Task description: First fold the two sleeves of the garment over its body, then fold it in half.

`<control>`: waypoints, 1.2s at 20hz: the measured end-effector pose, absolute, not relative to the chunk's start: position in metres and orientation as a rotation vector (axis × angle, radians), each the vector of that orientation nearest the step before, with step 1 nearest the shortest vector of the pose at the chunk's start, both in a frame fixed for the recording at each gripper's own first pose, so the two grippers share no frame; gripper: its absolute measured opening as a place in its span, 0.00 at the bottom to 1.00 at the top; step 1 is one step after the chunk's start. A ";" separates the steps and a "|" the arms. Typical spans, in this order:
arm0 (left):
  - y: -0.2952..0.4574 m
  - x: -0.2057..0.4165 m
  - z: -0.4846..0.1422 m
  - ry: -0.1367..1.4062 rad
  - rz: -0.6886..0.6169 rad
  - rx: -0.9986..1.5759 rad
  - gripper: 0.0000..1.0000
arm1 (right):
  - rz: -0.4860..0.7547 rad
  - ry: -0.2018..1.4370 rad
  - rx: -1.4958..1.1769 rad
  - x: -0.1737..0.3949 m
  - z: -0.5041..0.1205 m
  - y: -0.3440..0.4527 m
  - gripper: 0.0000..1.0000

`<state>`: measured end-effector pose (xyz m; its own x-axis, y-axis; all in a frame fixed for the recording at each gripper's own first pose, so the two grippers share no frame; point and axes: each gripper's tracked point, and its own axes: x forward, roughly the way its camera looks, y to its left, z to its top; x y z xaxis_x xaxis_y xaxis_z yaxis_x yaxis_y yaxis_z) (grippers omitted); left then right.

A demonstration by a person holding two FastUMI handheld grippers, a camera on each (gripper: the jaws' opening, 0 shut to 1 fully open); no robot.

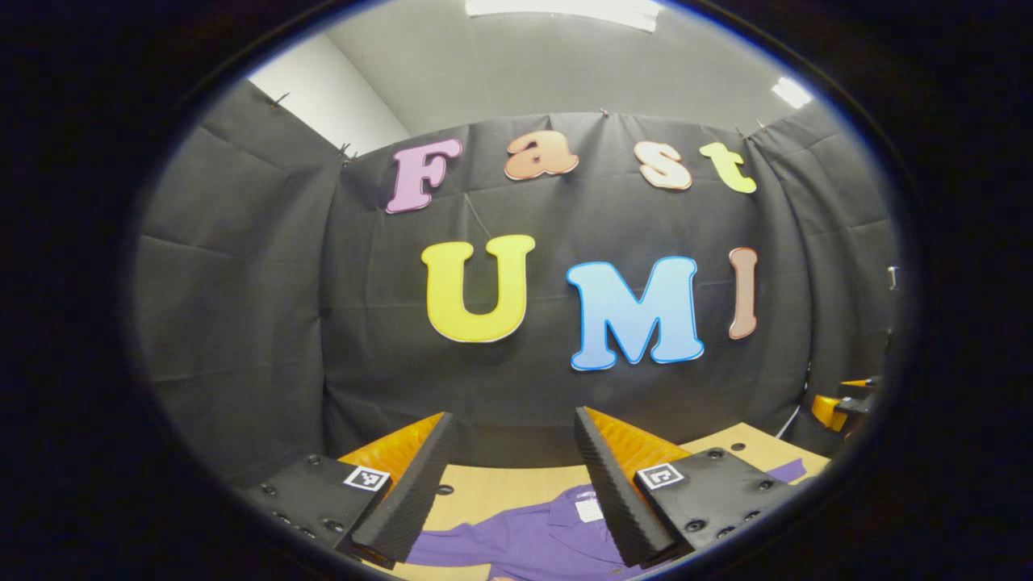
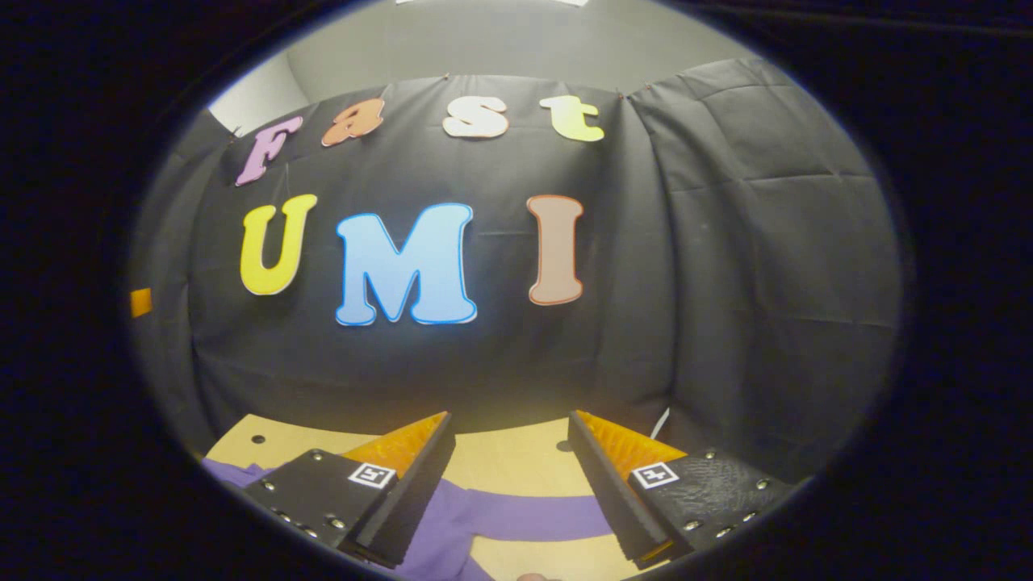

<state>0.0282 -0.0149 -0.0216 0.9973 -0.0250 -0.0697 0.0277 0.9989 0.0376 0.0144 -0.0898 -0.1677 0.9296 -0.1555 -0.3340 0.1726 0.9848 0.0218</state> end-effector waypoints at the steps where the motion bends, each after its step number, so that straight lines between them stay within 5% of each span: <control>1: -0.014 0.029 -0.025 0.078 -0.021 0.039 0.92 | -0.182 0.351 0.049 0.015 -0.174 -0.096 0.91; 8: 0.001 0.031 -0.055 0.129 0.014 0.047 0.93 | -0.227 0.383 0.041 0.024 -0.210 -0.124 0.91; 24: 0.003 0.018 -0.052 0.147 0.050 0.090 0.93 | -0.392 0.778 0.067 -0.009 -0.419 -0.223 0.91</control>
